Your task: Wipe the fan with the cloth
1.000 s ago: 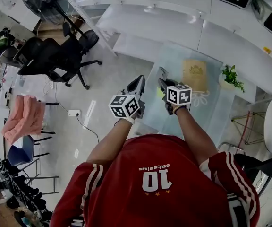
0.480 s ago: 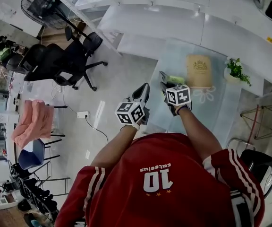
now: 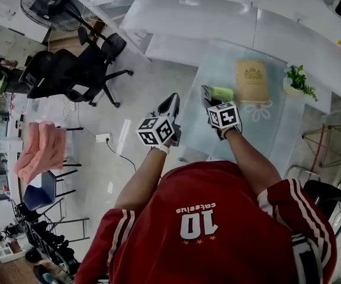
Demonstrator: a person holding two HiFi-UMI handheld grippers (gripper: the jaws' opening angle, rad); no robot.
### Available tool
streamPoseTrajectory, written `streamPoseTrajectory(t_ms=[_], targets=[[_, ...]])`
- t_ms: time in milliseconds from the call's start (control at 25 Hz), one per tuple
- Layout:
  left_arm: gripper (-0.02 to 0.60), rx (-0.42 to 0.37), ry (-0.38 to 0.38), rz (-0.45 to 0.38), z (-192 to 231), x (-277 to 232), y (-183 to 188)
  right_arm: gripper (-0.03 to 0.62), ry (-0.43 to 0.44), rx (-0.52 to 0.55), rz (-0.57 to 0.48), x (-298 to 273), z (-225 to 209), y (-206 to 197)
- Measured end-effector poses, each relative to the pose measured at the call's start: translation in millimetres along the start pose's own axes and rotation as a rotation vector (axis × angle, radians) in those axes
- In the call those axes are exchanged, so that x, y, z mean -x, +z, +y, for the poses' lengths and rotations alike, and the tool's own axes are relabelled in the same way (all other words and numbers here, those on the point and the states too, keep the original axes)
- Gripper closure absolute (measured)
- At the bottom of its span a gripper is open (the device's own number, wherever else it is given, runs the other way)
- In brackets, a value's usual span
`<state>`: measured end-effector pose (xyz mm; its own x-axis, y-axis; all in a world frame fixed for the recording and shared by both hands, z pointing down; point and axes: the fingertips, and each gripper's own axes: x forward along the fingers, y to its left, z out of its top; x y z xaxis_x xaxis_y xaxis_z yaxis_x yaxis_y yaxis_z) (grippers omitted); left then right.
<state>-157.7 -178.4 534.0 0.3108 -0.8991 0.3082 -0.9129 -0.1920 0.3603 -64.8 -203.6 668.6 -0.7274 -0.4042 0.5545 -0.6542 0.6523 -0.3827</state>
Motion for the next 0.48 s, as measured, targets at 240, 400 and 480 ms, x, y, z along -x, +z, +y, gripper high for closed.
streamPoseTrajectory(t_ms=[240, 400, 480], targets=[[0.575, -0.010, -0.002, 0.033, -5, 2, -11, 0.576, -0.042, -0.011, -0.019, 0, -10, -3], [0.575, -0.033, 0.028, 0.046, -3, 4, -16, 0.576, -0.069, 0.012, -0.022, -1, -13, -6], [0.575, -0.038, 0.053, 0.045, 0, 4, -15, 0.574, -0.074, 0.009, -0.031, 0, -15, -6]])
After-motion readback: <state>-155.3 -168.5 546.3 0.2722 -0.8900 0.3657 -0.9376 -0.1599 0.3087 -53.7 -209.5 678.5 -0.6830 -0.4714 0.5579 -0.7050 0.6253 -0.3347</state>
